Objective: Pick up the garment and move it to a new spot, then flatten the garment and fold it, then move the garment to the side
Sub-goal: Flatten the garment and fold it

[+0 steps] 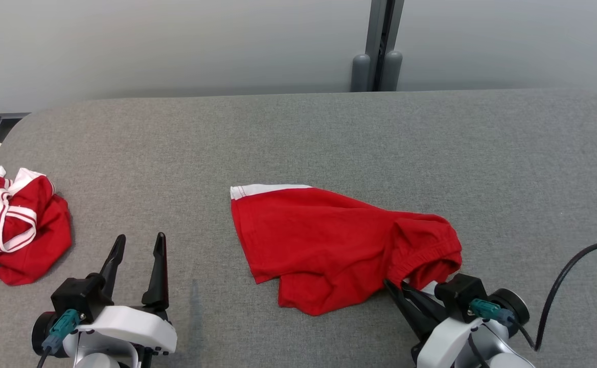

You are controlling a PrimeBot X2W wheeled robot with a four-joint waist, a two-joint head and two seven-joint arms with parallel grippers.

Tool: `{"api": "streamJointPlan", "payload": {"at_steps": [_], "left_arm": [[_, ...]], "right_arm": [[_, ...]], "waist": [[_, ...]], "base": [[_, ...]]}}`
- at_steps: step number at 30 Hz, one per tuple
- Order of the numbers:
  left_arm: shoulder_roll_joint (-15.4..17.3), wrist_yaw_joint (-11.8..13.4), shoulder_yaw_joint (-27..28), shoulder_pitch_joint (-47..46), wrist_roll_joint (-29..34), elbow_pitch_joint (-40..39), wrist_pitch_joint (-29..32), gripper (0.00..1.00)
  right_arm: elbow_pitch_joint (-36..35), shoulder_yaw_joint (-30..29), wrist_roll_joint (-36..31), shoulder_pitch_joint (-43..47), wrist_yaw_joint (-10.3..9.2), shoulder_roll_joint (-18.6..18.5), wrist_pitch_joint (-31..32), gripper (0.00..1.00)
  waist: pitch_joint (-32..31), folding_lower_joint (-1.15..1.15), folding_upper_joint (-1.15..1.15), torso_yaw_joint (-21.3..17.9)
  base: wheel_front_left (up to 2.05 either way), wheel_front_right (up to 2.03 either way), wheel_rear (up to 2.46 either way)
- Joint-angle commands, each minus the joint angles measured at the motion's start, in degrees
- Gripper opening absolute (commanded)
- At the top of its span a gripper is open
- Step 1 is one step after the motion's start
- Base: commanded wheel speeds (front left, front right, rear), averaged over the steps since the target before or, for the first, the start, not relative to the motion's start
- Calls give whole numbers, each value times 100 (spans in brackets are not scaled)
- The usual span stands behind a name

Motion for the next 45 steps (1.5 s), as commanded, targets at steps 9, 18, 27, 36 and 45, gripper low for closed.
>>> {"api": "streamJointPlan", "payload": {"at_steps": [9, 18, 27, 36, 45], "left_arm": [[12, -21, 29, -70, 80, -30, -42, 100], [8, -14, 23, -136, 98, -91, -48, 100], [39, -25, 31, -256, 148, -184, -47, 100], [21, 1, 52, -334, 180, -232, -50, 100], [-70, -98, -8, -525, 249, -228, -50, 100]], "right_arm": [[-1159, 444, 606, -219, 1, -188, -91, 0], [-1971, 147, 631, -642, 1, -147, -398, 0], [-2510, -227, 668, -1155, 2, 88, -748, 0], [-2969, -269, 764, -1084, 1, 232, -585, 0], [-1644, -1016, 920, -968, 2, 198, -698, 0]], "waist": [[-47, 0, 0, -117], [27, 0, 0, -167], [224, 0, 0, -141], [334, 0, 0, -172], [608, 0, 0, -154]], "base": [[0, 0, 0], [0, 0, 0], [0, 0, 0], [0, 0, 0], [0, 0, 0]]}}
